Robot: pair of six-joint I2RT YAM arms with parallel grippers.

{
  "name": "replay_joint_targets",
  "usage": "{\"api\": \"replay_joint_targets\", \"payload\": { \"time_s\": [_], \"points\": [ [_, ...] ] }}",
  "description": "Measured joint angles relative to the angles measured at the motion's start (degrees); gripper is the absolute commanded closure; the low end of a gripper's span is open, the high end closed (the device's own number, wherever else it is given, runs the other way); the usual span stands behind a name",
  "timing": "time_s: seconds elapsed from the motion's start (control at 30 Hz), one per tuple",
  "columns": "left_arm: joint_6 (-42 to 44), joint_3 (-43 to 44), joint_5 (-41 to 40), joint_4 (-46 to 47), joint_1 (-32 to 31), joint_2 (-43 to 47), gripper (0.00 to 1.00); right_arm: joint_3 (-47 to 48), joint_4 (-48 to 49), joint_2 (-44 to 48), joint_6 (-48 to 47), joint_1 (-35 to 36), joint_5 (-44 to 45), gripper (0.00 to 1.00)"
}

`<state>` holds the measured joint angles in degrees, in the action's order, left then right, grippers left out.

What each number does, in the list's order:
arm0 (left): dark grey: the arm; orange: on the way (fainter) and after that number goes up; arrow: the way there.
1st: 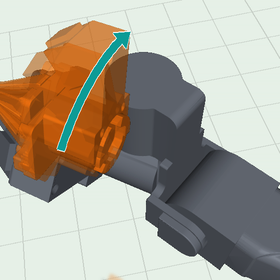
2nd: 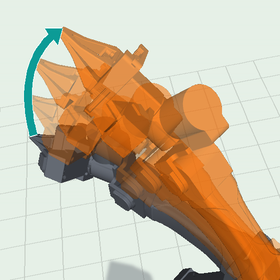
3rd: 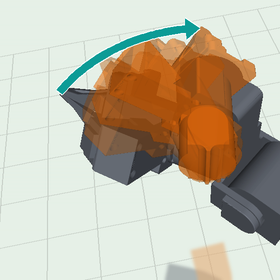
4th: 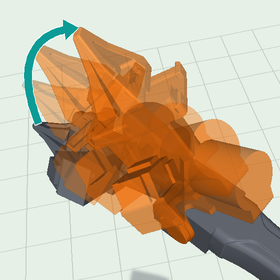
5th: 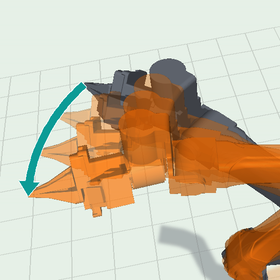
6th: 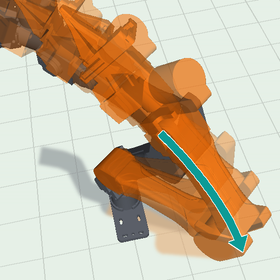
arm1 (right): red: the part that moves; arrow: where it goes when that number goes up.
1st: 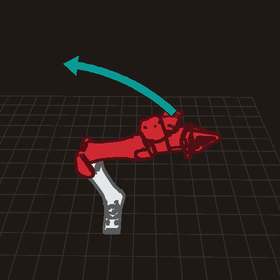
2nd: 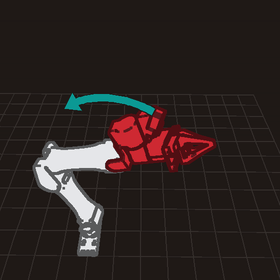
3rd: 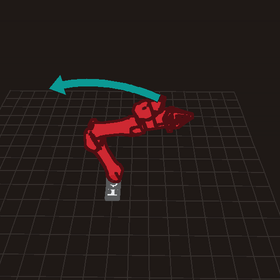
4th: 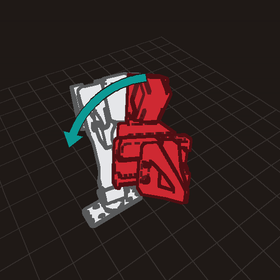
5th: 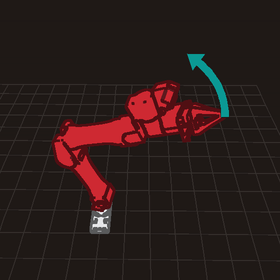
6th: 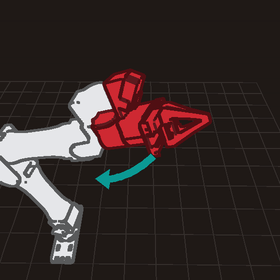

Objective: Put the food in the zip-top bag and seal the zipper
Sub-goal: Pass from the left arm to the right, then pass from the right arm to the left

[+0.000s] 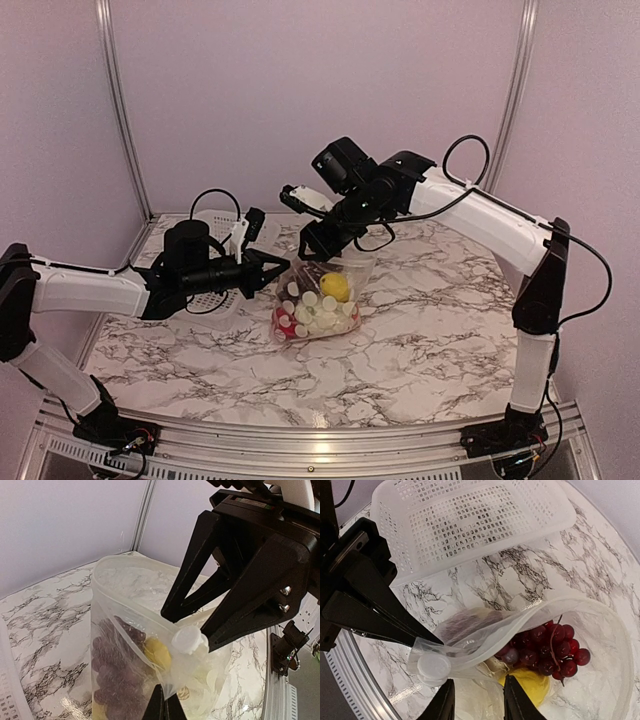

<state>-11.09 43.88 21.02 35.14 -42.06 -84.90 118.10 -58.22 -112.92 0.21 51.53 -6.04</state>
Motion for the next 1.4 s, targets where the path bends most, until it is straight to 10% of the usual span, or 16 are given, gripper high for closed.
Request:
{"api": "replay_joint_targets", "payload": {
  "time_s": [0.4,0.67,0.83,1.4],
  "points": [
    [0.0,-0.7,0.6,-0.3,0.0,0.7,1.00,0.2,0.9,0.3,-1.4,-0.3,1.0,0.48],
    [0.0,-0.7,0.6,-0.3,0.0,0.8,0.98,-2.9,2.1,0.6,-2.0,-0.7,-4.1,0.80],
    [0.1,-0.8,1.0,-1.0,0.0,1.6,0.72,-3.1,3.1,0.6,-2.4,-0.7,-8.3,0.99],
    [1.3,-0.4,2.3,-1.2,0.0,4.2,0.72,-7.4,4.6,4.2,-3.3,-0.6,-13.0,1.00]
  ]
}}
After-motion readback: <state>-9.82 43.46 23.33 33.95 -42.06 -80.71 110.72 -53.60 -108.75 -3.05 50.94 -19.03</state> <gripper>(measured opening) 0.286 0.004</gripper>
